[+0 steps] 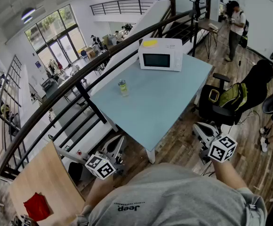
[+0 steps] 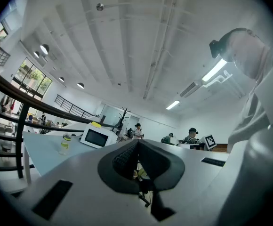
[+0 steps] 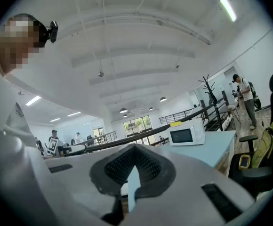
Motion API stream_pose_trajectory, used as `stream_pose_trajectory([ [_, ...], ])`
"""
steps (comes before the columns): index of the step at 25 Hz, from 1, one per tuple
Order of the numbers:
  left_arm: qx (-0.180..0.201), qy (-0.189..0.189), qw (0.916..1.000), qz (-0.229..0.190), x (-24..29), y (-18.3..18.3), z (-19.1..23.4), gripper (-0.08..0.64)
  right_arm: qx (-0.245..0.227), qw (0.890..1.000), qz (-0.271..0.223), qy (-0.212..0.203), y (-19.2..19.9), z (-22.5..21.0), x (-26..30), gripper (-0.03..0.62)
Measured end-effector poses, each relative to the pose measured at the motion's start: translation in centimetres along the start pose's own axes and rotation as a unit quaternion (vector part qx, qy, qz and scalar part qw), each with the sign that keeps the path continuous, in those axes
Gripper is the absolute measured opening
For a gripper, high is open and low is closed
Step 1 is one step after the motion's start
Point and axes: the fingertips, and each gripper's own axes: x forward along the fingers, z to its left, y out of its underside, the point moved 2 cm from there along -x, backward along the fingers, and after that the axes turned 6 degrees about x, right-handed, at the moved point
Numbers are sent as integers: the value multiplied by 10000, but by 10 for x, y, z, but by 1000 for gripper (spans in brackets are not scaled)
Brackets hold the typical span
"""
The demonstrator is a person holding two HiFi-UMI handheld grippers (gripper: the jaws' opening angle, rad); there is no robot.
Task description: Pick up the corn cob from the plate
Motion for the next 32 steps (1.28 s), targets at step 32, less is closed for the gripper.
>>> stream_pose_trajectory([
  [32,228,-125,9994,233,67,17,-76,12,65,9990,-78,-442,-23,-71,-54,6],
])
